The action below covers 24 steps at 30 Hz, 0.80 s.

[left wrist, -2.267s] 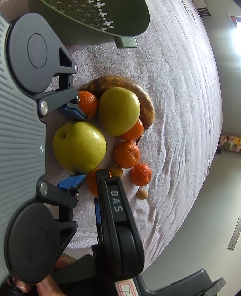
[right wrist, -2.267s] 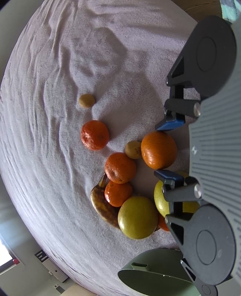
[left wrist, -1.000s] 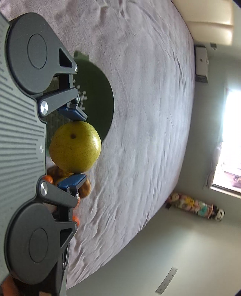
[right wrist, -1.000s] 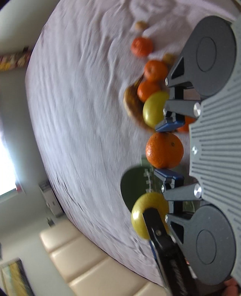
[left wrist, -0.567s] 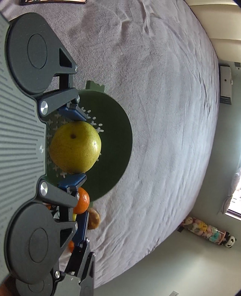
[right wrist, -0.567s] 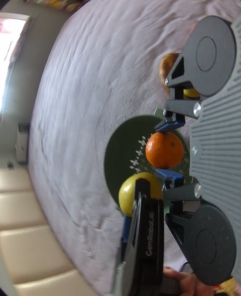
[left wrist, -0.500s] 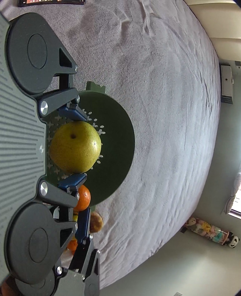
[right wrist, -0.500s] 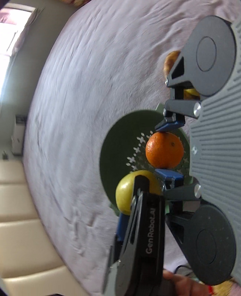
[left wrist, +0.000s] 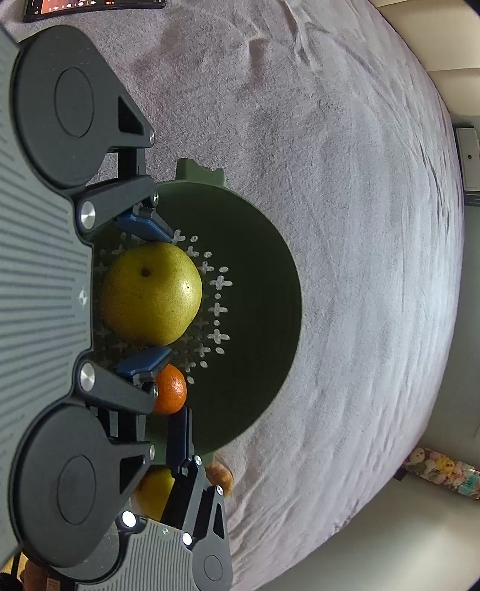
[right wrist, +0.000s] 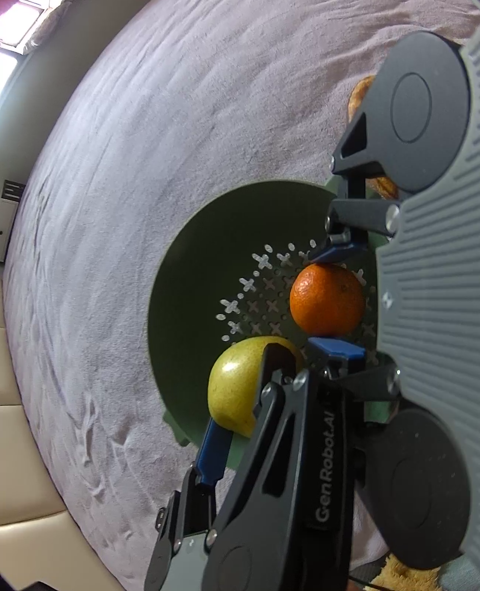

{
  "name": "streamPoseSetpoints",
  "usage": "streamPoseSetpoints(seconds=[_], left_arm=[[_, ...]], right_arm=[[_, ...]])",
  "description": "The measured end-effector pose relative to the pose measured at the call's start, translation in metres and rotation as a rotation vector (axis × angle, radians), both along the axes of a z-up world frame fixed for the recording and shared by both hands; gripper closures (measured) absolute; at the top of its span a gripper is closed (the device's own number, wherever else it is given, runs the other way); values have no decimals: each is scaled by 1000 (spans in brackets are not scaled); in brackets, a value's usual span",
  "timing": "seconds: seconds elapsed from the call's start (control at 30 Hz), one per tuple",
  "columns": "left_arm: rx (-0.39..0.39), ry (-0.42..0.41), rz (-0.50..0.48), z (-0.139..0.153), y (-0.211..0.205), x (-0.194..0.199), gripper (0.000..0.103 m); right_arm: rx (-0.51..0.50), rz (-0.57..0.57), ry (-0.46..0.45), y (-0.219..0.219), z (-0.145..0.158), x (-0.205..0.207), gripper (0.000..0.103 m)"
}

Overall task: Organize fruits
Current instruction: 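Lift and carry the pear with left tool while right tool carries the orange to the colander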

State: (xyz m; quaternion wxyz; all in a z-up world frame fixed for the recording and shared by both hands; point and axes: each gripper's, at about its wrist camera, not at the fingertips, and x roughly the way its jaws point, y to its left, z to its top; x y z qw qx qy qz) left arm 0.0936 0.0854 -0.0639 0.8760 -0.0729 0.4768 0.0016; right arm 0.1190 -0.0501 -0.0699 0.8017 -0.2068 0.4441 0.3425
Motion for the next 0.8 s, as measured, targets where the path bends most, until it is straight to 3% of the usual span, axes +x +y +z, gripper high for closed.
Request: streamPoseSetpoints(seconds=[0.53,0.8], left_arm=[[95,105,-25,-15,-7,10,31],[118,118,-30,-18,-8,11,31]], right_arm=[[-79,72,43,13,-20,4,62],[-88,78,51,16,-22,3,62]])
